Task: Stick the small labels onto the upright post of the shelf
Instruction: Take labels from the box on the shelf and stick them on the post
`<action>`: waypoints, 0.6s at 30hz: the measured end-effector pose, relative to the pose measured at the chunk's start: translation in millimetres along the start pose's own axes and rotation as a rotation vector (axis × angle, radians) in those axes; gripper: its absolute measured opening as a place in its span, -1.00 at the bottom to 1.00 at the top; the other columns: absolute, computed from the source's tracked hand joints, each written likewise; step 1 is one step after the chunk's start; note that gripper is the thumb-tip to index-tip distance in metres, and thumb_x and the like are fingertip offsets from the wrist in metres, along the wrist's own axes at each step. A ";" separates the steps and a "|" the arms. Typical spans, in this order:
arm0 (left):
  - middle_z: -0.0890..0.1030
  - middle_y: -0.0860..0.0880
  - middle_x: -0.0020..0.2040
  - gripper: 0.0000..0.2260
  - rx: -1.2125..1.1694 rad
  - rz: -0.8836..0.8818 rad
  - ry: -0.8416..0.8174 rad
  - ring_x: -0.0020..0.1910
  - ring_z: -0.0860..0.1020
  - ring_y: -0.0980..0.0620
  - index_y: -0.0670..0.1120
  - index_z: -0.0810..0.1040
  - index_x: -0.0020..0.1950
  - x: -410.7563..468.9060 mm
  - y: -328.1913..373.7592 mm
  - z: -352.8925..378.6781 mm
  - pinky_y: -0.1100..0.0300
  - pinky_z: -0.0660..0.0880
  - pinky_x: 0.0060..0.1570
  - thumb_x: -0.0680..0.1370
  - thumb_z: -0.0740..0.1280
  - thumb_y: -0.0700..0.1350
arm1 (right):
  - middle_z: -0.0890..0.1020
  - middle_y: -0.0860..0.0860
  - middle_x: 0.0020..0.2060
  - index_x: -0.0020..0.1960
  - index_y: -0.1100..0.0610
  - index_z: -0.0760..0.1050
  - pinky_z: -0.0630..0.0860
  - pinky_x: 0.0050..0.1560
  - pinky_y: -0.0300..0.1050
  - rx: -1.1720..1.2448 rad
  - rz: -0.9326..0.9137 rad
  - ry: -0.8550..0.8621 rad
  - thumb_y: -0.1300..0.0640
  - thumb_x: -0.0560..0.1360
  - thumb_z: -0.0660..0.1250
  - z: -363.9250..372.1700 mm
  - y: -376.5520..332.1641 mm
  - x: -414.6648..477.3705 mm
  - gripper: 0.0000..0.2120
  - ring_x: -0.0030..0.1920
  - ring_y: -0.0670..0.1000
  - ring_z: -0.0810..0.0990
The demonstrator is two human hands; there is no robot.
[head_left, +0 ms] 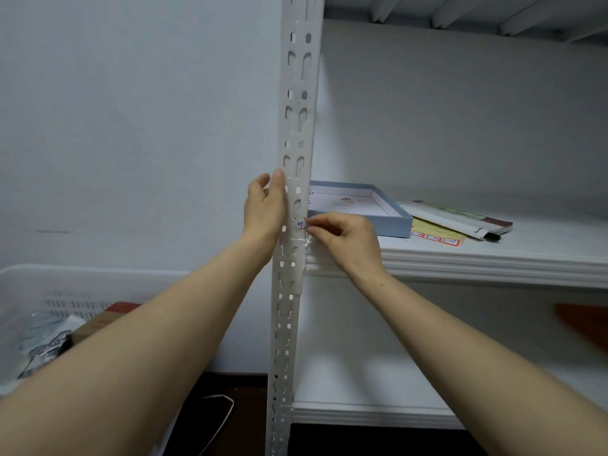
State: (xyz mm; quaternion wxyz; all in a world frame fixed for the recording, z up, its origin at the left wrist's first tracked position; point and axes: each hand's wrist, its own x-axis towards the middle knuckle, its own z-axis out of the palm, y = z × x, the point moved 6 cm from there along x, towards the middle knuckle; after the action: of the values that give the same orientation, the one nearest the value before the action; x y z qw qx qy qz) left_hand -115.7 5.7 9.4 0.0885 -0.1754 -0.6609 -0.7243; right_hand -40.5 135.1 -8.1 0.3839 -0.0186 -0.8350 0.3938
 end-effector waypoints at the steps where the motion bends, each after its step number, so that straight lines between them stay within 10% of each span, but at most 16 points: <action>1: 0.59 -0.06 0.07 -0.58 -0.001 -0.005 -0.036 0.05 0.56 0.00 -0.21 0.48 0.22 2.3 -2.1 1.4 0.17 0.46 0.07 0.63 0.11 0.11 | 0.71 -0.07 -0.16 -0.07 0.03 0.68 0.57 0.00 0.01 -0.001 -0.040 0.028 0.12 0.41 0.44 0.5 -2.3 -2.2 -0.89 -0.09 -0.04 0.66; 10: 0.60 -0.05 0.13 -0.45 0.077 0.020 -0.214 0.12 0.57 0.02 -0.11 0.51 0.21 10.7 -12.2 7.7 0.11 0.48 0.19 0.60 -0.02 0.27 | 0.68 0.07 -0.17 -0.07 0.21 0.67 0.54 -0.21 -0.15 -0.216 -0.530 0.265 0.11 0.44 0.34 7.2 -14.9 -10.3 -0.79 -0.23 0.05 0.65; 18: 0.55 0.07 -0.06 -0.80 -0.056 0.058 -0.126 -0.05 0.50 0.10 0.03 0.50 0.06 -6.0 -23.1 8.8 0.17 0.45 0.02 0.50 0.16 -0.13 | 0.67 0.07 -0.20 -0.16 0.23 0.66 0.51 -0.15 -0.28 -0.160 -0.590 0.190 0.19 0.42 0.37 4.2 -8.5 -2.7 -0.88 -0.19 -0.09 0.57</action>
State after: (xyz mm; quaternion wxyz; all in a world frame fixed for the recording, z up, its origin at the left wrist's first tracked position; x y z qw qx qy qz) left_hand -117.3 16.3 -13.7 0.0628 -0.2424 -0.6394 -0.7270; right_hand -39.0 125.6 -5.8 0.5553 0.1576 -0.7929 0.1951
